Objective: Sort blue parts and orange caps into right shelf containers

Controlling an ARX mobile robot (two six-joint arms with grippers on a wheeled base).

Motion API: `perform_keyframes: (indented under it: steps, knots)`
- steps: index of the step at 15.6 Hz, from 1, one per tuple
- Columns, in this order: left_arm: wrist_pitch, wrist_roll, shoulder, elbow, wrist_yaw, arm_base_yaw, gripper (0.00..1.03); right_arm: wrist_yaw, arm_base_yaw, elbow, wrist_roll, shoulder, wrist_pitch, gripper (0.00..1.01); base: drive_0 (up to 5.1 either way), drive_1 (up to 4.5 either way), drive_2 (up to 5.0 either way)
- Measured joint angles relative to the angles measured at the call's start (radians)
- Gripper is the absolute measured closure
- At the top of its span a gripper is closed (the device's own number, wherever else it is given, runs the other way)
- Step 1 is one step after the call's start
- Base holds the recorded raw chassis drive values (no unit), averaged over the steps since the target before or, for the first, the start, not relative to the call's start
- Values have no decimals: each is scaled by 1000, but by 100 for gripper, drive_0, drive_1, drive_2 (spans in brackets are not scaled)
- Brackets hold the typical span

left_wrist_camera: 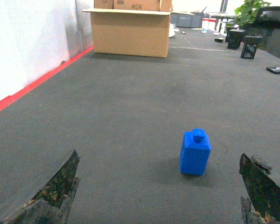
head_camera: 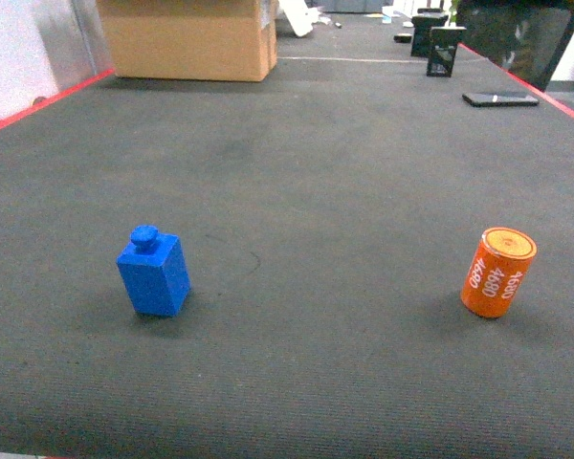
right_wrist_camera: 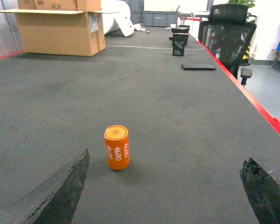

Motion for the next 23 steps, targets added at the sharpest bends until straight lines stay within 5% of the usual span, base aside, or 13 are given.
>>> perform_keyframes:
  steps: [12, 13, 14, 15, 18, 20, 23]
  knots:
    - [0, 0, 0, 0, 0, 0, 5, 0, 0, 0, 0, 0, 0, 3, 0, 0, 0]
    - [157, -29, 176, 5, -342, -178, 5, 276, 150, 24, 73, 140, 26, 3, 0, 0, 0]
    - [434, -26, 458, 37, -396, -201, 5, 435, 253, 85, 92, 406, 267, 3, 0, 0, 0]
    - [561, -24, 597, 87, -373, -196, 5, 429, 228, 123, 92, 527, 376, 3, 0, 0, 0]
    - [864, -30, 1019, 283, -278, -227, 5, 307, 156, 253, 93, 923, 667, 3, 0, 0, 0]
    - [948, -52, 1352, 420, -258, -274, 5, 246, 163, 379, 94, 1234, 780, 3, 0, 0, 0]
    - [987, -58, 1612, 531, -260, -311, 5, 230, 186, 505, 97, 1484, 806, 3, 0, 0, 0]
